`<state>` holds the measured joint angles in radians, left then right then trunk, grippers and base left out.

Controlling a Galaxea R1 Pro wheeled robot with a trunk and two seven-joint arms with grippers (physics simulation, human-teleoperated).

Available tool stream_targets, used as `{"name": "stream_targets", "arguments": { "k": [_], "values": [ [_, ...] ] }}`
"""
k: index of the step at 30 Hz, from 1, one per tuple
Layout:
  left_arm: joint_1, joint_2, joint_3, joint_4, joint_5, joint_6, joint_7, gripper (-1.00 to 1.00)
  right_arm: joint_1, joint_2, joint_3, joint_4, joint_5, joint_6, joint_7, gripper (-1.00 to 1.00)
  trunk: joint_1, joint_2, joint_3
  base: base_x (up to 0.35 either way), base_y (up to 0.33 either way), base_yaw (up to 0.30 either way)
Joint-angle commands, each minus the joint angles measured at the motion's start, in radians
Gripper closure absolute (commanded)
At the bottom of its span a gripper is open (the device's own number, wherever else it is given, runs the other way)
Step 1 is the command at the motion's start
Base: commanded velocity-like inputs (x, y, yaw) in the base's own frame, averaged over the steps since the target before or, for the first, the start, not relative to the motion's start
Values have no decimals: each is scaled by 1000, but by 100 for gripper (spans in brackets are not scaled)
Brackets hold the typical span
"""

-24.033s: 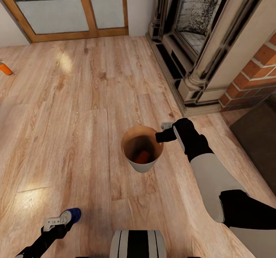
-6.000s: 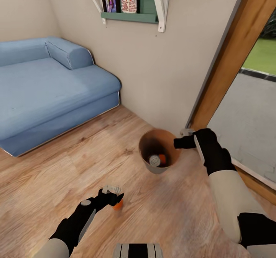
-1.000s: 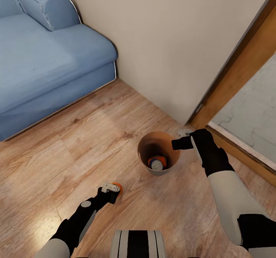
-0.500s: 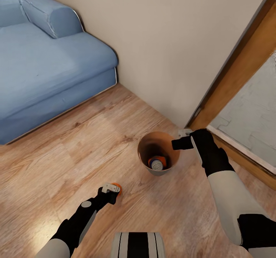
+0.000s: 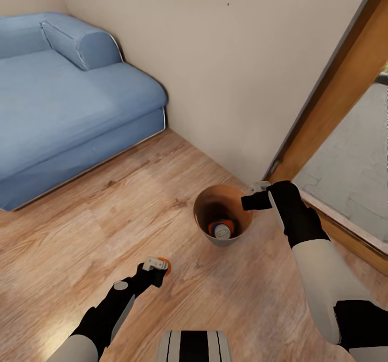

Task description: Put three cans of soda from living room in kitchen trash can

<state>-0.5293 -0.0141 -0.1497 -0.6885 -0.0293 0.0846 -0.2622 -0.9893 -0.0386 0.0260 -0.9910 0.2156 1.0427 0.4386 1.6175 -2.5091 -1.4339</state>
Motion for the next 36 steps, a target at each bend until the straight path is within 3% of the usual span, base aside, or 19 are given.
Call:
{"name": "stream_targets", "arguments": {
  "k": [1,4,8,10,12,13,14,15,16,18,19,20,22,25,27,29,31,34,36],
  "values": [
    [0,2,1,-6,5,28,-1,100,0,0,-1,1,-25,4,8,100,0,0,4,0,0,0],
    [-2,4,1,-24,9,62,-4,100,0,0,-3,1,-26,4,8,100,-2,1,16,0,0,0],
    [-2,20,13,-179,16,169,-13,100,0,-5,-5,2,-27,4,8,100,-4,2,31,0,0,0],
    [-3,66,100,-326,65,298,-71,100,1,-7,-6,4,-27,4,8,100,-4,2,39,0,0,0],
    [-6,94,135,-386,81,368,-104,100,1,-7,-5,6,-27,4,8,100,-5,3,47,0,0,0],
    [-24,140,162,-458,95,457,-138,100,1,-6,-5,8,-27,4,8,100,-6,3,50,0,0,0],
    [-38,163,172,-491,104,502,-155,100,1,-6,-5,9,-28,4,8,100,-6,3,54,0,0,0],
    [-74,201,187,-542,126,586,-190,100,2,-4,-4,12,-28,4,8,100,-7,4,58,0,0,0],
    [-95,217,192,-560,139,626,-209,100,2,-3,-4,14,-28,4,8,100,-7,4,62,0,0,0],
    [-208,269,204,-586,187,775,-292,100,3,0,-2,39,-28,4,9,100,-8,4,70,0,0,0],
    [-311,302,208,-543,204,852,-366,100,3,1,0,66,-28,4,9,100,-9,4,74,0,0,0],
    [-349,311,207,-518,208,871,-395,100,3,2,1,77,-29,4,9,100,-9,5,77,0,0,0],
    [-506,333,203,-390,215,924,-544,100,2,9,5,129,-30,4,9,100,-10,5,85,0,0,0],
    [-689,330,143,-200,202,952,-697,100,0,40,20,206,-31,4,9,100,-11,6,97,0,0,0],
    [-785,295,65,-120,198,958,-731,100,-5,52,24,246,-32,4,10,100,-12,6,101,0,0,0],
    [-813,265,27,-98,197,962,-739,100,-7,60,26,257,-32,4,10,100,-12,6,101,0,0,0],
    [-843,203,-40,-74,193,963,-744,100,-12,76,27,270,-31,4,9,100,-12,6,101,0,0,0],
    [-854,176,-73,-66,192,963,-742,100,-18,94,27,277,-30,4,9,100,-12,6,101,0,0,0],
    [-861,134,-117,-59,190,963,-722,100,-44,125,27,298,-29,4,8,100,-12,6,101,0,0,0]
  ]
}}
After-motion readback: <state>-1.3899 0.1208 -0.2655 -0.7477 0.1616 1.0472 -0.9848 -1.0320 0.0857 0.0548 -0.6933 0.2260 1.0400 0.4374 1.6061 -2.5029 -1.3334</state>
